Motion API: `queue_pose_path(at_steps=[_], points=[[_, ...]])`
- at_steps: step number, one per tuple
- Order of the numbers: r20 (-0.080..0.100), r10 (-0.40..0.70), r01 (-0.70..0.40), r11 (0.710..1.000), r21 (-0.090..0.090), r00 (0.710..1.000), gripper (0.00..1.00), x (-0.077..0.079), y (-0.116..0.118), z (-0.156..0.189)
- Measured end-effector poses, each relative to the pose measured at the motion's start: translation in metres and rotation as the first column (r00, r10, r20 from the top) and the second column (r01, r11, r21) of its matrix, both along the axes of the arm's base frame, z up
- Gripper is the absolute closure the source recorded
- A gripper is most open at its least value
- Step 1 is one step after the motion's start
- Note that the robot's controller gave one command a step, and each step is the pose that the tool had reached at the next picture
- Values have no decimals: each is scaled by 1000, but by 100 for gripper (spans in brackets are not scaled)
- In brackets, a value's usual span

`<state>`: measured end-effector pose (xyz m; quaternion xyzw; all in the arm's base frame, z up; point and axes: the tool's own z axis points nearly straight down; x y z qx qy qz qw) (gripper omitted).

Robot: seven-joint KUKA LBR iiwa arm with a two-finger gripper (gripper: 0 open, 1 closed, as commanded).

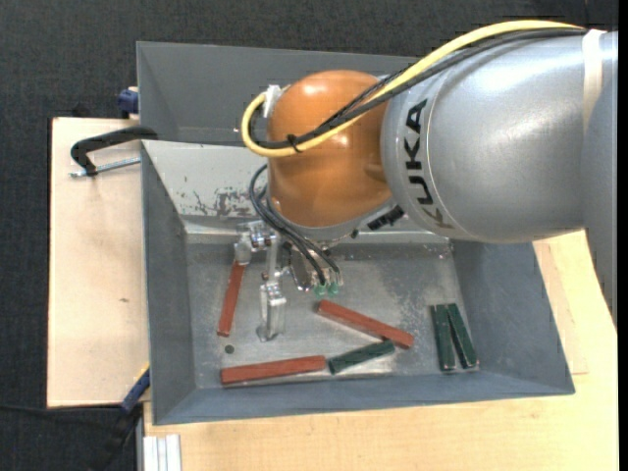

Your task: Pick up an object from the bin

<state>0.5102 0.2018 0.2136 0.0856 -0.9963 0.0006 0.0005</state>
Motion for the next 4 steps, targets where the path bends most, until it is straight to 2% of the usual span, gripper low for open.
queue_pose_path(at_steps=[1,2,3,4], points=[[15,195,-195,981,5,981,0,6,17,-22],[-4,401,-401,916,3,916,0,26,19,-43],[14,486,-486,874,1,874,0,23,7,-70],[8,655,-655,756,1,756,0,42,9,-118]])
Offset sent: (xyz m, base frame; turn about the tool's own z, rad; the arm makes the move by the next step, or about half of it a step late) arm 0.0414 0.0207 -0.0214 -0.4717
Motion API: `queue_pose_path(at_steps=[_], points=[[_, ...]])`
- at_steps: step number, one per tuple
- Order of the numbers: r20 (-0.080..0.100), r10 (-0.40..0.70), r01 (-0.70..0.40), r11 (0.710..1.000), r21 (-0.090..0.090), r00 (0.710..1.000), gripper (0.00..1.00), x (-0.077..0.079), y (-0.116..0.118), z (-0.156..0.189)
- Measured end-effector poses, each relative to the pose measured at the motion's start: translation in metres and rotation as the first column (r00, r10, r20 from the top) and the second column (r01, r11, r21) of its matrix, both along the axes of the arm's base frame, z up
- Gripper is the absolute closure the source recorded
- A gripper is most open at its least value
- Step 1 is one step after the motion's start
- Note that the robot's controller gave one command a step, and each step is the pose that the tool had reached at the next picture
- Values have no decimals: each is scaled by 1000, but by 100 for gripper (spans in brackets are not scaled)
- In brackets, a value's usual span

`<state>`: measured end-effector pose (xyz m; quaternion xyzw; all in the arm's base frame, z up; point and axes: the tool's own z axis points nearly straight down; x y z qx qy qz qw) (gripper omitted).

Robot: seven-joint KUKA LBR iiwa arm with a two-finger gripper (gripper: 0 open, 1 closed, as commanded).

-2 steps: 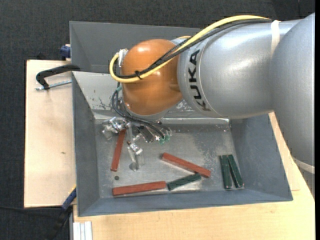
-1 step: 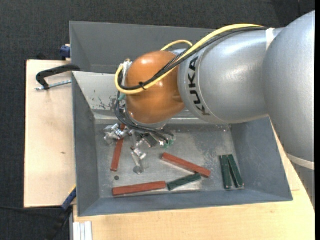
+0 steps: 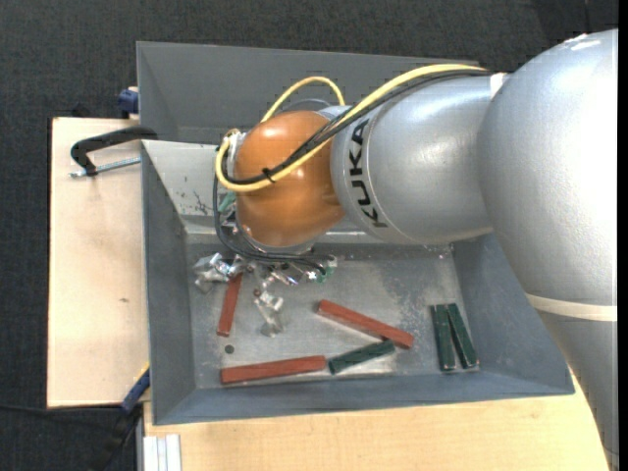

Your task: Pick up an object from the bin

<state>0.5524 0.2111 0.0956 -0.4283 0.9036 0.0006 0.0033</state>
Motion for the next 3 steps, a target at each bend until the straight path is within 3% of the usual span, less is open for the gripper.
queue_pose_path(at_steps=[1,2,3], points=[[-1,155,-155,988,0,988,100,50,-9,-24],[-1,155,-155,988,0,988,100,50,-9,-24],[2,215,-215,977,-1,977,100,31,-60,126]])
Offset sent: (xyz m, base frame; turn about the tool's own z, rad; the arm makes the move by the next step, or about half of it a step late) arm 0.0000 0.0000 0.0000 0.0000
